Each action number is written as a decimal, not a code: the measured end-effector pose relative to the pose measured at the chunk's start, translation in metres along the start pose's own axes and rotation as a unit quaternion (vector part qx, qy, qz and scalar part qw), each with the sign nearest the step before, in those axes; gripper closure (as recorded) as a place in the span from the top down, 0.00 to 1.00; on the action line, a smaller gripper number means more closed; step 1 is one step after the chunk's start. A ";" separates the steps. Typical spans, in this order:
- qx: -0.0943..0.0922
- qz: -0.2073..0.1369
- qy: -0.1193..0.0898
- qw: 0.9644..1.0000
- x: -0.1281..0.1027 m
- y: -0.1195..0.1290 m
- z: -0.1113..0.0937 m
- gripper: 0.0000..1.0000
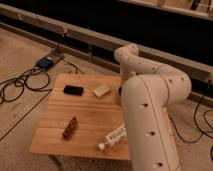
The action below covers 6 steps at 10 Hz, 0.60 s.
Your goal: Place the ceramic cup in the ceramic bowl
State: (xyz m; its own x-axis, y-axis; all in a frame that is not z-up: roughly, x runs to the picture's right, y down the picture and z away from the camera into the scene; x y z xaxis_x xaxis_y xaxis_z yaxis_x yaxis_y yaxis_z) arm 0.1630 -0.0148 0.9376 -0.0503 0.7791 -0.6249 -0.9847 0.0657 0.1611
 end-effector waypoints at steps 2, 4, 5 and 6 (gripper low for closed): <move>0.006 -0.005 -0.006 1.000 0.002 -0.003 -0.014 0.80; 0.012 -0.009 -0.016 1.000 0.004 -0.005 -0.033 0.80; 0.014 -0.013 -0.023 1.000 0.007 -0.004 -0.047 0.80; 0.013 -0.013 -0.028 0.999 0.008 -0.003 -0.056 0.80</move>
State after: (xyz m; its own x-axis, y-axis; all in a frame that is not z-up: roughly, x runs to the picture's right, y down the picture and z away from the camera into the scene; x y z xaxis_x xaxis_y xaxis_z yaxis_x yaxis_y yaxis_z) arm 0.1566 -0.0439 0.8889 -0.0137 0.8106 -0.5855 -0.9811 0.1022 0.1645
